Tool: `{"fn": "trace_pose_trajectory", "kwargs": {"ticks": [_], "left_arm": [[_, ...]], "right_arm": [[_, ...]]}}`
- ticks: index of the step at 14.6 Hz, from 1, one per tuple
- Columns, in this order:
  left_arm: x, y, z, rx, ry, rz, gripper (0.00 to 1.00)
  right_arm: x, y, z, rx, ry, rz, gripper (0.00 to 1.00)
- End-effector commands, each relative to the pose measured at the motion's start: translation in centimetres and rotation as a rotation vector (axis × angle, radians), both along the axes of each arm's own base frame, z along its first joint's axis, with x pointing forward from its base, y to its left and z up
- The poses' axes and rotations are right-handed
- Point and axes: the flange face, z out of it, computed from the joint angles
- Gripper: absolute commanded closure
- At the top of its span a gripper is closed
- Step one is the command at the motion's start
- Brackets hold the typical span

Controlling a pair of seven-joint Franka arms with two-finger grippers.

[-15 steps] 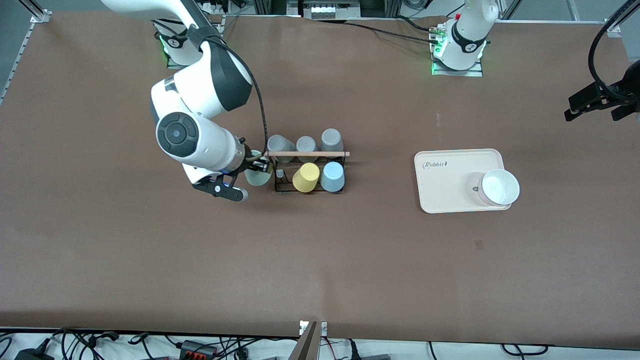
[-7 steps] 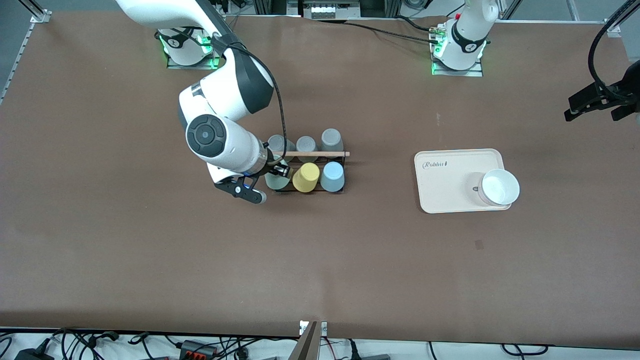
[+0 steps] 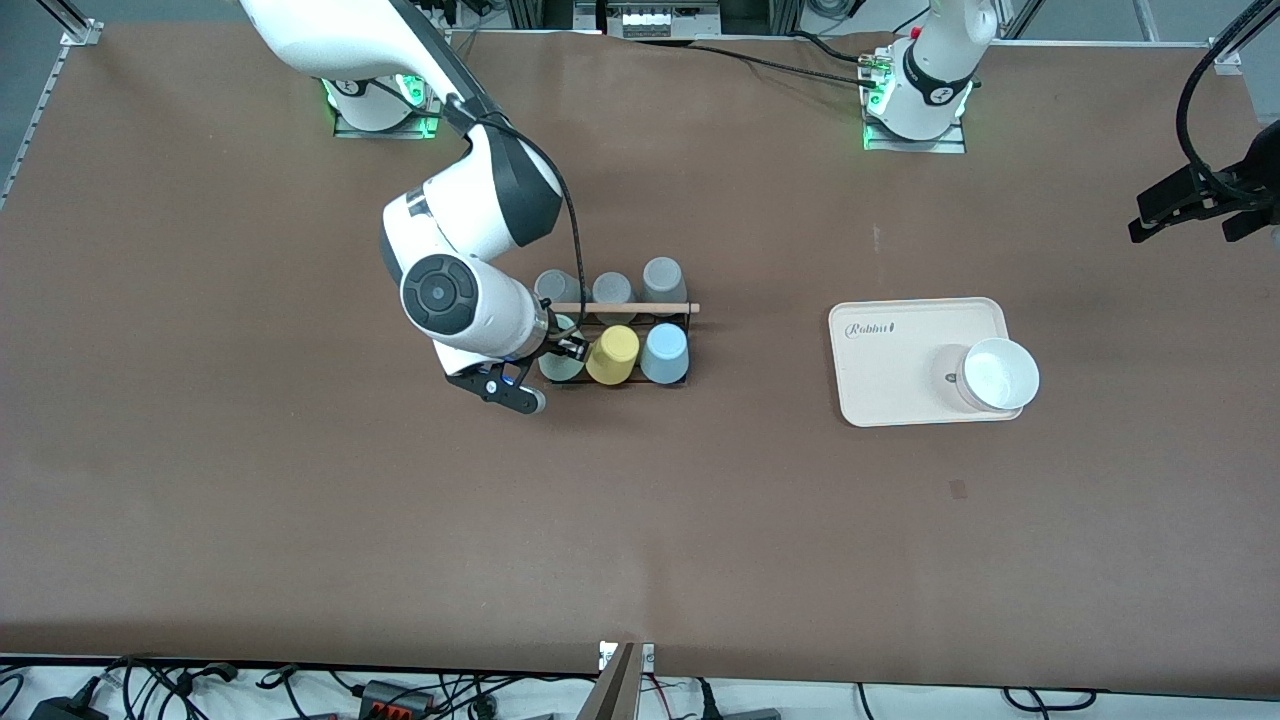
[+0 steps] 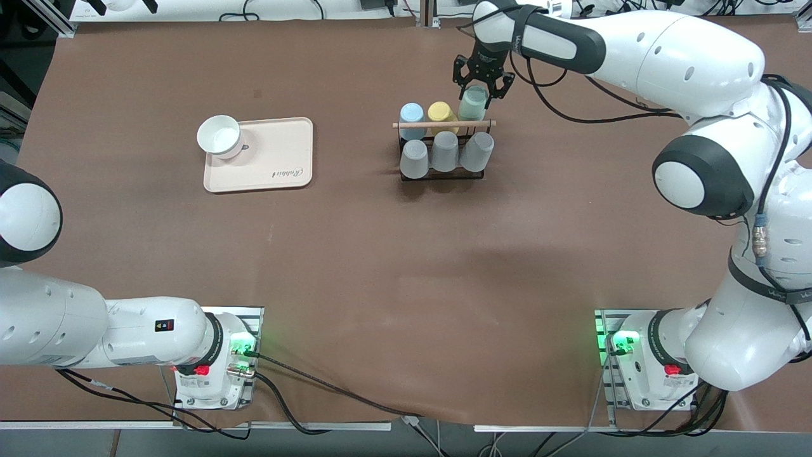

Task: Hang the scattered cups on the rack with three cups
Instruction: 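Lift the mint cup and carry it to the rack, then lower the mint cup onto a rack peg beside the yellow cup, release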

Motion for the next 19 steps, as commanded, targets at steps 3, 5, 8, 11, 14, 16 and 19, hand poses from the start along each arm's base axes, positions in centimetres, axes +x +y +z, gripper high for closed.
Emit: {"fn": "trace_pose_trajectory", "kwargs": {"ticks": [3,5,8,11,14,16,19], "left_arm": [[0.0,0.0,0.5,0.010,0.005,-0.017,0.00],[0.0,0.0,0.5,0.010,0.005,-0.016,0.00],[0.0,0.0,0.4,0.010,0.007,-0.016,0.00],[0.0,0.0,0.4,0.010,0.007,-0.016,0.00],[0.0,0.0,0.4,0.010,0.008,-0.016,0.00],[0.1,-0.1,0.3,0.010,0.010,-0.017,0.00],[0.0,0.0,0.1,0.010,0.013,-0.016,0.00]], "right_arm": [[0.1,1.5,-1.6,0.010,-0.002,-0.015,0.79],[0.1,1.5,-2.4,0.003,0.008,-0.016,0.78],[0.2,1.5,-3.5,-0.002,0.012,-0.015,0.78],[0.3,1.3,-4.3,-0.007,0.017,-0.016,0.78],[0.3,1.3,-4.8,-0.011,0.023,-0.019,0.78],[0.3,1.3,-4.6,-0.008,0.021,-0.017,0.78],[0.3,1.4,-4.3,-0.007,0.018,-0.017,0.76]]}}
